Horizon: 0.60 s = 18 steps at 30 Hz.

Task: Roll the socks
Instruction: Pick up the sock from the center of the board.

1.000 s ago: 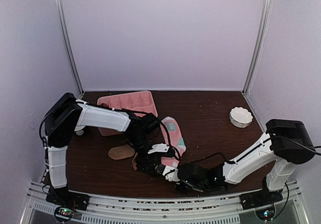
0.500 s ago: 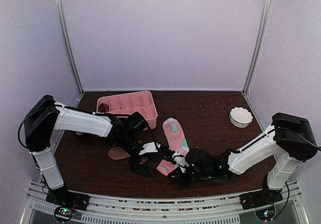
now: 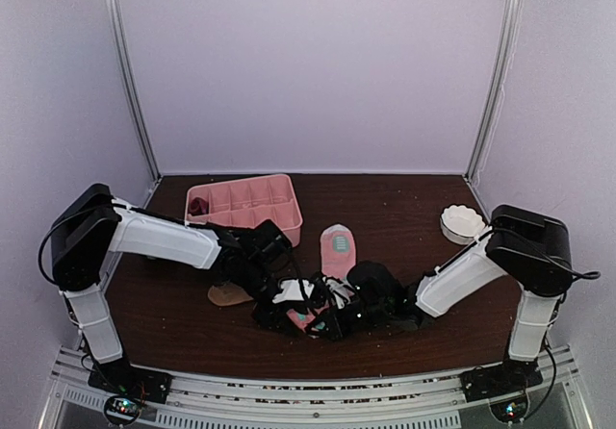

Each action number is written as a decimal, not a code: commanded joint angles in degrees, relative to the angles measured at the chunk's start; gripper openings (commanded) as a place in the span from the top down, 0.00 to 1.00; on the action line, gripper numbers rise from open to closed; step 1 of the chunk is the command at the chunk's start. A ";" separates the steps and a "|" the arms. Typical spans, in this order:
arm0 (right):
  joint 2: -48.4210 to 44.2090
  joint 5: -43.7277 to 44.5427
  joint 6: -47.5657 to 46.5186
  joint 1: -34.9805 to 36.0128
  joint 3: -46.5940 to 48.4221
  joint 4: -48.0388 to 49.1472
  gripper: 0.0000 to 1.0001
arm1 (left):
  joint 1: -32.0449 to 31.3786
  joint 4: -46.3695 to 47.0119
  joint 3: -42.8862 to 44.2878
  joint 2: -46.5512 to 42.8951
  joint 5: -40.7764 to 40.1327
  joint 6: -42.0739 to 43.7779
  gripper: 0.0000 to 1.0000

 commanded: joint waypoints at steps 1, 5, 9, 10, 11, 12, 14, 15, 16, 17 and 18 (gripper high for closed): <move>4.11 -1.64 3.58 -0.71 -5.30 -11.68 1.00 | 0.04 1.59 1.23 1.53 -2.61 3.07 0.43; 3.23 -2.29 3.59 -0.91 -6.43 -12.07 1.00 | 0.04 2.03 1.80 2.50 -3.47 3.17 0.48; 2.19 -2.06 2.92 -1.03 -6.65 -13.56 1.00 | 0.04 2.11 2.82 3.00 -2.48 2.97 0.69; 1.84 -2.03 2.86 -1.14 -6.68 -13.75 1.00 | 0.04 2.11 2.89 3.08 -2.09 2.96 0.73; 1.57 -1.88 2.70 -1.22 -6.67 -13.98 1.00 | -0.03 2.07 3.09 3.23 -1.79 2.88 0.76; 1.28 -1.71 2.60 -1.35 -6.79 -14.26 1.00 | -0.05 1.84 3.28 3.43 -1.68 2.80 0.78; 0.58 -1.68 2.63 -1.70 -7.05 -14.21 1.00 | -0.05 0.98 3.86 4.05 -1.28 2.79 0.81; 0.11 -1.60 2.74 -1.84 -7.32 -14.00 1.00 | -0.05 0.51 4.07 4.40 -1.21 2.79 0.83; -0.44 -1.43 2.80 -2.09 -7.67 -13.63 1.00 | -0.01 0.01 4.20 4.79 -1.02 2.77 0.84; -1.00 -1.34 2.97 -2.33 -7.98 -13.31 1.00 | -0.05 -0.50 4.29 5.11 -0.74 2.79 0.84; -1.46 -1.33 3.13 -2.52 -8.23 -12.92 1.00 | -0.05 -1.12 4.33 5.33 -0.31 2.91 0.84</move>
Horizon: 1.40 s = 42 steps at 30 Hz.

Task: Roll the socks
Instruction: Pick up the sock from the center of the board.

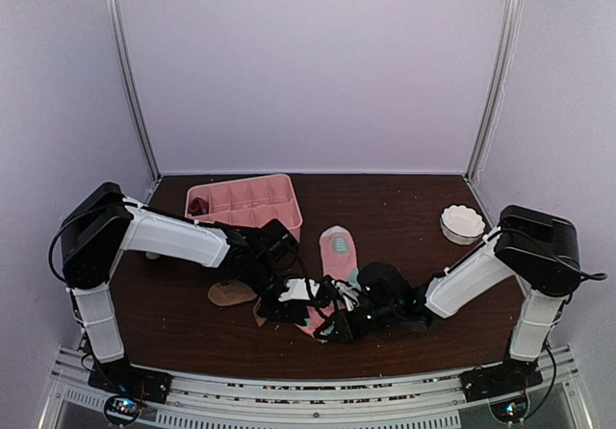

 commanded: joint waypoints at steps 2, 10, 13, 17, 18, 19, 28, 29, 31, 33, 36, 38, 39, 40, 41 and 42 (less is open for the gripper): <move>0.70 2.02 0.58 -1.25 -4.23 -13.71 1.00 | -0.05 -2.74 1.33 2.20 3.02 1.01 0.79; 2.27 0.98 0.23 -1.44 -3.78 -13.92 1.00 | -0.27 -2.06 1.89 2.46 2.69 1.05 0.52; 2.25 0.92 0.24 -1.43 -3.93 -13.82 1.00 | -0.59 -2.06 2.90 3.23 2.49 0.82 0.54; 1.80 0.44 0.80 -1.42 -4.50 -12.71 1.00 | -1.26 -2.08 3.32 4.54 1.65 0.62 0.66; 1.61 0.32 1.00 -1.51 -4.57 -12.49 1.00 | -1.28 -2.04 3.34 4.90 1.55 0.45 0.69; 1.41 0.20 1.08 -1.51 -4.63 -12.35 1.00 | -1.28 -2.08 3.22 5.26 1.27 0.35 0.71; -4.32 3.11 0.95 -2.33 -8.32 -7.09 0.77 | -0.55 -5.88 6.35 7.37 1.64 -4.51 0.91; -6.03 4.85 0.46 -2.33 -9.30 -6.66 0.73 | -0.17 -7.40 7.73 8.29 2.47 -5.51 0.91; -10.31 10.39 -1.65 -1.96 -10.89 -7.83 0.54 | 0.79 -10.25 10.44 10.27 3.77 -7.46 0.91; -14.93 16.74 -4.79 -0.70 -11.87 -10.49 0.44 | 1.44 -12.36 12.26 11.64 4.16 -8.74 0.92; -20.89 26.00 -8.95 2.05 -12.79 -13.79 0.04 | 2.31 -13.96 13.44 12.36 6.54 -9.19 0.92; -24.84 34.14 -11.57 4.69 -12.93 -16.21 0.00 | 2.72 -15.08 14.04 12.71 8.87 -9.71 0.92; -26.81 39.02 -12.57 6.08 -13.07 -17.42 0.00 | 2.83 -15.94 14.51 12.93 9.93 -9.85 0.92; -28.93 43.80 -12.91 7.11 -13.06 -18.59 0.00 | 2.91 -16.61 14.84 13.16 10.84 -9.96 0.92; -30.85 48.59 -12.60 7.70 -13.09 -20.01 0.00 | 2.93 -17.03 15.07 13.27 11.53 -10.14 0.92; -32.54 52.57 -10.97 7.75 -13.03 -21.64 0.00 | 3.00 -17.27 15.11 13.29 12.11 -10.41 0.92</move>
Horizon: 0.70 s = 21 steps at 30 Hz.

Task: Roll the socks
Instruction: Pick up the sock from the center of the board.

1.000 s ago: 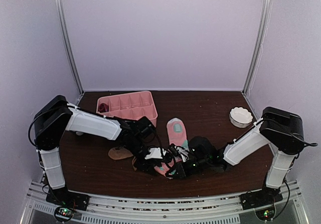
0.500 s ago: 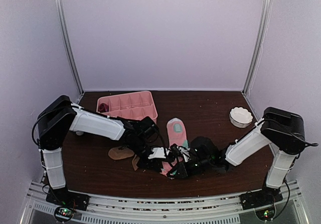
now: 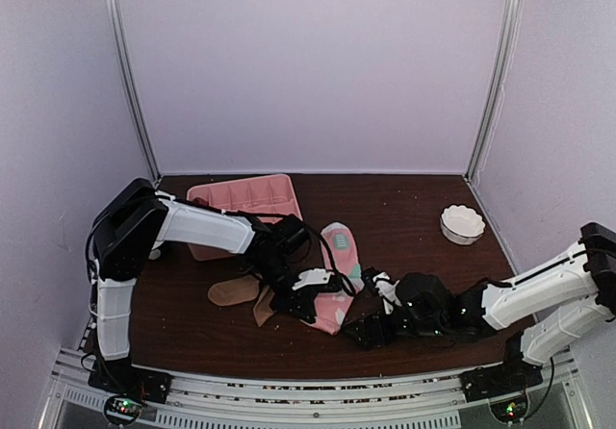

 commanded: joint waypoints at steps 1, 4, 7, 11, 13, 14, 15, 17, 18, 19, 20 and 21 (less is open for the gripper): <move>-7.56 27.76 -0.52 2.25 -0.35 -9.34 0.00 | 0.62 -5.00 0.91 1.65 3.76 -2.18 0.92; -10.00 30.72 1.70 1.85 -1.35 -9.92 0.01 | 0.62 -5.64 1.69 2.19 4.49 -3.11 0.92; -11.90 23.97 -3.43 1.86 -6.18 2.87 0.01 | 0.66 -7.55 3.63 3.51 5.45 -4.46 0.92; -9.16 24.65 -22.72 11.64 -8.48 10.37 0.01 | 0.78 -8.40 5.11 5.12 6.41 -6.79 0.93; -6.32 23.81 -25.89 13.61 -5.14 4.36 0.01 | 0.79 -8.82 6.04 6.04 6.12 -7.69 0.93; -4.54 23.55 -27.61 14.95 -3.20 2.44 0.04 | 0.80 -9.09 6.49 6.54 5.92 -8.13 0.93; -3.02 23.53 -29.38 16.06 -1.48 0.97 0.06 | 0.80 -9.14 6.85 6.82 5.66 -8.44 0.93; 0.08 23.32 -32.03 17.75 2.24 -0.36 0.10 | 0.80 -9.14 7.42 7.43 5.06 -9.19 0.93; 1.83 23.22 -33.38 18.28 3.68 -0.82 0.14 | 0.80 -9.28 7.86 7.80 4.67 -9.51 0.94; 3.36 23.16 -34.54 18.54 5.25 -1.13 0.16 | 0.80 -9.67 8.25 8.12 4.54 -9.58 0.94; 4.82 22.95 -35.83 18.62 6.58 -1.26 0.18 | 0.82 -10.09 8.60 8.36 4.49 -9.63 0.94; 6.40 22.99 -37.01 18.67 7.66 -1.36 0.20 | 0.80 -10.33 8.85 8.47 4.40 -9.64 0.94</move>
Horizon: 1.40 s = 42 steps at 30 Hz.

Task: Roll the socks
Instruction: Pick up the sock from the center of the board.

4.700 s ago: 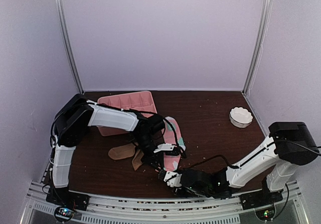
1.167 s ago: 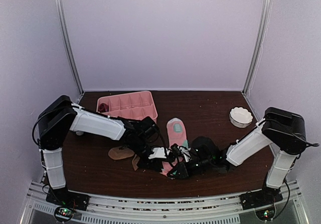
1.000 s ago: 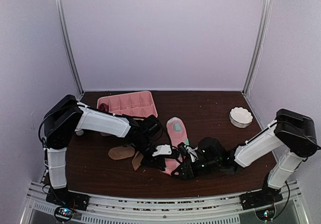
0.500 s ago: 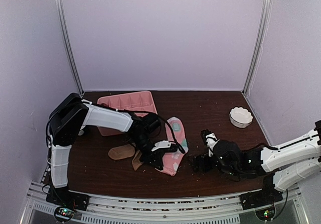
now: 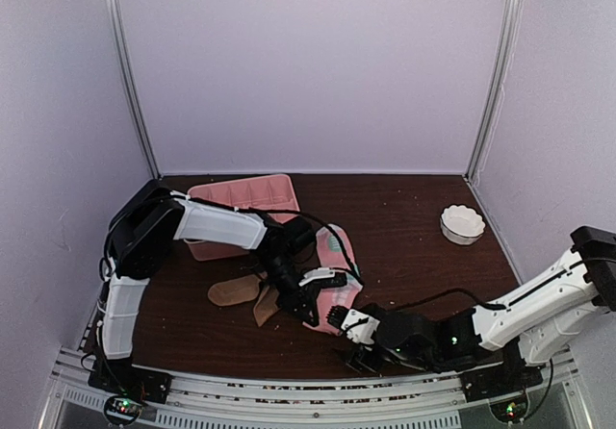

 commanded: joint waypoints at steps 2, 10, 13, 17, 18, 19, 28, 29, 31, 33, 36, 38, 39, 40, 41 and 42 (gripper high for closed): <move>6.95 -0.38 -10.62 0.86 6.47 -1.30 0.23 | 0.29 -2.02 1.63 2.59 -2.06 -1.16 0.94; 13.67 -4.65 -13.67 -3.50 10.90 -0.94 0.47 | 0.29 -3.20 2.18 2.50 -3.00 0.32 0.94; 14.44 -5.66 -13.81 -4.86 11.37 -0.82 0.57 | 0.29 -3.38 2.18 2.50 -3.29 0.66 0.94; 15.17 -7.58 -12.67 -6.11 11.67 -0.99 0.70 | 0.29 -3.68 2.03 2.38 -3.28 1.35 0.94; 15.41 -8.09 -12.22 -6.27 11.56 -0.95 0.71 | 0.29 -3.69 1.98 2.27 -3.18 1.50 0.94; 15.63 -8.60 -11.77 -6.40 11.43 -0.80 0.71 | 0.29 -3.73 1.89 2.16 -3.09 1.67 0.94; 16.59 -14.22 -4.85 -8.92 9.88 0.33 0.92 | 0.29 -3.89 1.60 1.23 -1.88 3.42 0.89; 16.21 -15.39 -3.68 -9.52 9.63 0.51 0.95 | 0.29 -3.82 1.26 0.80 -1.86 3.85 0.83; 15.20 -17.95 -0.88 -10.51 9.14 0.96 1.00 | 0.29 -2.86 -0.15 -0.71 -2.49 4.85 0.68; 14.58 -20.29 2.40 -11.59 8.51 0.97 1.00 | 0.29 0.22 -2.95 -3.46 -4.13 5.28 0.55; 14.26 -24.59 7.53 -13.44 7.49 0.05 1.00 | 0.29 4.89 -7.48 -8.80 -6.61 6.16 0.42; 14.50 -27.52 11.58 -15.11 6.70 -0.61 1.00 | 0.29 8.35 -10.66 -11.94 -7.42 6.74 0.37; 14.63 -29.28 13.06 -15.98 6.33 -0.83 1.00 | 0.29 10.10 -12.17 -13.40 -7.63 6.92 0.35; 14.88 -30.56 14.57 -16.73 5.90 -0.91 1.00 | 0.29 11.71 -13.68 -14.69 -7.70 7.34 0.33; 15.10 -31.93 15.75 -17.68 5.79 -1.07 1.00 | 0.29 13.12 -15.05 -15.84 -7.62 7.86 0.31; 15.56 -33.23 16.76 -18.27 5.73 -1.39 1.00 | 0.29 14.28 -16.45 -16.73 -7.35 8.30 0.31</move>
